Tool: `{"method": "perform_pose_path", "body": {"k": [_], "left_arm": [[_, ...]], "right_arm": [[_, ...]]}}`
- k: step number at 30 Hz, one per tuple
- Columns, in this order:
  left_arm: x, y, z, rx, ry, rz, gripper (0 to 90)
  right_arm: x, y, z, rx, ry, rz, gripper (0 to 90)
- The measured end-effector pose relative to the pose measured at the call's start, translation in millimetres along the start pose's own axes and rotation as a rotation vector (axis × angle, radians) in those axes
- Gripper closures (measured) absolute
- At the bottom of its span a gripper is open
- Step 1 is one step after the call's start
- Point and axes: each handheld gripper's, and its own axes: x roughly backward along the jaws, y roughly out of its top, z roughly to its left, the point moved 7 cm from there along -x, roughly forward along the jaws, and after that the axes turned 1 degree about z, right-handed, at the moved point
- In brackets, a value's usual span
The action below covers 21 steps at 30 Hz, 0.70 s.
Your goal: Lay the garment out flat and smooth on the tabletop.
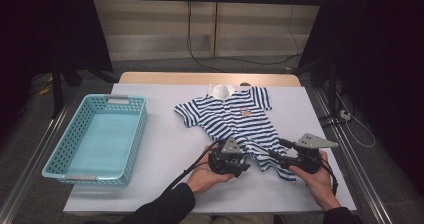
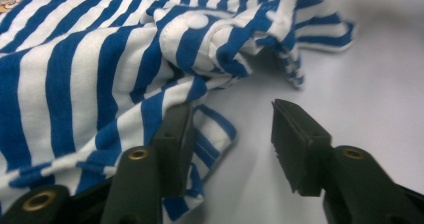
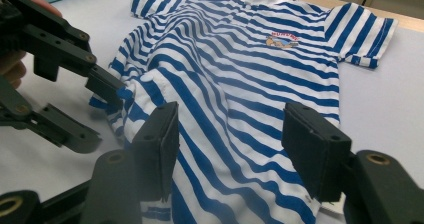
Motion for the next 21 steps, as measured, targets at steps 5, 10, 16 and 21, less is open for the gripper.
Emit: {"method": "perform_pose_path", "body": {"k": [5, 10, 16, 21], "left_arm": [[-7.2, -2.7, 4.0, 0.004, 0.052, 0.028, 64.7], [-1.2, -4.8, 9.8, 0.029, 0.045, 0.050, 85.2], [21.9, -0.6, 9.2, 0.040, 0.004, 0.015, 85.7], [44.6, -3.7, -3.6, 0.007, -0.016, 0.007, 85.7]], "right_arm": [[0.0, -0.6, -0.2, -0.004, -0.003, 0.006, 39.6], [-0.2, -0.1, 0.9, -0.001, 0.000, 0.004, 39.4], [-0.4, 0.4, 1.2, -0.003, 0.003, 0.001, 39.5], [-1.5, 1.2, 3.9, 0.002, 0.003, 0.006, 39.5]]}}
